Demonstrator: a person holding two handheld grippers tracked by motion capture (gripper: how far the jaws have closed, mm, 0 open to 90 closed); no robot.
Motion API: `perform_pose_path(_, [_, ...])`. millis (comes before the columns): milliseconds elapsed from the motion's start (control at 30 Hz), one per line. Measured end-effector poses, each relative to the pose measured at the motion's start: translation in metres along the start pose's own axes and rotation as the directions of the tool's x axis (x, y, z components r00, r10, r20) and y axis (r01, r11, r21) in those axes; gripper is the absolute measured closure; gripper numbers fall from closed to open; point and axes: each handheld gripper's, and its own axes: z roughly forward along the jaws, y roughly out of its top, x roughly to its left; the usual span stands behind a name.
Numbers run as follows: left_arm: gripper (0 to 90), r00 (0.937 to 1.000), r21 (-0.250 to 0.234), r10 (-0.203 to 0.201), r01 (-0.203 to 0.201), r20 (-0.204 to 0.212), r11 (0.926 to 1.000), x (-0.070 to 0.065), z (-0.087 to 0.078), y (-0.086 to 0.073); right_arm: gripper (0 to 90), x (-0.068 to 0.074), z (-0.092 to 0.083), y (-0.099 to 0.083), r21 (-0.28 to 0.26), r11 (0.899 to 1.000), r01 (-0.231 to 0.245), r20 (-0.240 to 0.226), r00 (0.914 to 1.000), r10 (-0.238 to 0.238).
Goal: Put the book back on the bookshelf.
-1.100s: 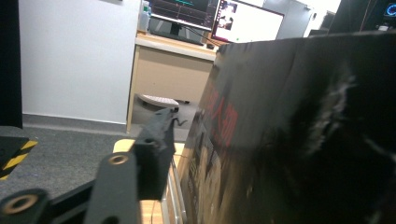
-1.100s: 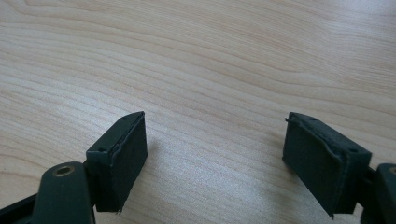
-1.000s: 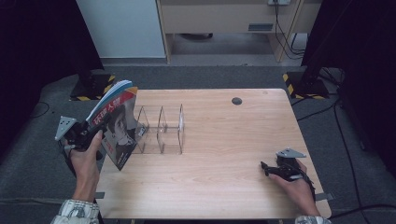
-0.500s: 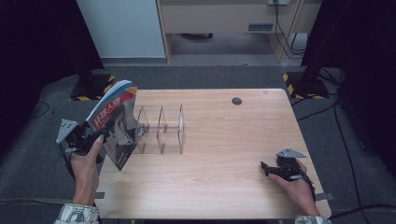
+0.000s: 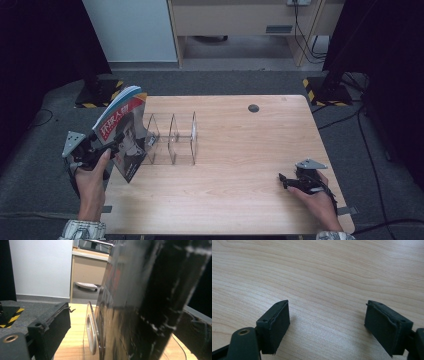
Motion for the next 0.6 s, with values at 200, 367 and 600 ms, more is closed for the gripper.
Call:
perform_pose_path(200, [5.3,0.9997,0.008,0.022,-0.022,-0.011,0.9997,-0.004,-0.002,-0.002,19.6,0.000,0.000,0.000,0.002,1.000,0.001,0.000,1.0000,-0.001])
perform_pose_path(367, [5.3,0.9995,0.011,0.030,-0.030,-0.007,0.9995,-0.006,-0.005,-0.005,19.2,0.000,0.000,0.000,0.002,1.000,0.002,0.001,1.0000,-0.002])
perform_pose_path(600, [5.7,0.9974,0.012,0.071,-0.071,-0.012,0.9974,-0.011,-0.011,-0.007,18.6,0.001,0.000,0.000,0.002,1.000,0.007,0.001,1.0000,-0.007])
